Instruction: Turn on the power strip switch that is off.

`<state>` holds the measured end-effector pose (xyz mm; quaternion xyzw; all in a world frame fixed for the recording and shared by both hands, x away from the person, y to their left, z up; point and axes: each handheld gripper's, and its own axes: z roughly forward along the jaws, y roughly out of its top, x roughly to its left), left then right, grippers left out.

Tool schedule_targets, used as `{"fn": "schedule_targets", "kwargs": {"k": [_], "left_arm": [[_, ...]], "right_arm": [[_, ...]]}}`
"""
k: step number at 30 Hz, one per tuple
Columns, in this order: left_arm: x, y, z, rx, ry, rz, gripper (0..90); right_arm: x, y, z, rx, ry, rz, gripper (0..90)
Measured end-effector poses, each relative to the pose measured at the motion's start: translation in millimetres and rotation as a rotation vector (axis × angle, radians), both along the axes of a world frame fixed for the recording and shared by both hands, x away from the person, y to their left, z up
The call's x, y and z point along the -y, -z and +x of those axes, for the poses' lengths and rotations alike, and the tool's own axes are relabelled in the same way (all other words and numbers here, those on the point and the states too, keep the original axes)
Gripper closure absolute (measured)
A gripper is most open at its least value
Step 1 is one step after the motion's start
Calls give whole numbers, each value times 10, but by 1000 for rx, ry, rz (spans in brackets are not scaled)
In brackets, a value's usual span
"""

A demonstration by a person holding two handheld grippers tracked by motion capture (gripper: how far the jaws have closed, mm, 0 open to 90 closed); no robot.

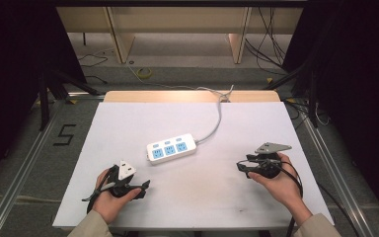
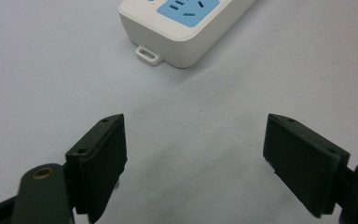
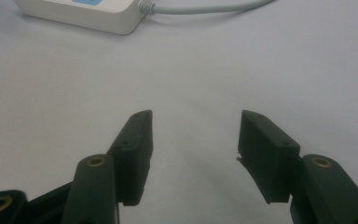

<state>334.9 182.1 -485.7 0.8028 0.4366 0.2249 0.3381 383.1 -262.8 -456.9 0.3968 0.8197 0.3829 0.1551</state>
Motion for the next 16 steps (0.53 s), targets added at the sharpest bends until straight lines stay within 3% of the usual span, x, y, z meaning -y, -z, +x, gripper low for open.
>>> {"fn": "schedule_targets", "kwargs": {"k": [9,16], "left_arm": [[-12,6,7,-4,-5,0,212],[-18,15,21,-6,-10,2,211]], "right_arm": [[104,104,-194,4,-3,26,431],[105,130,-229,10,-5,28,412]]}}
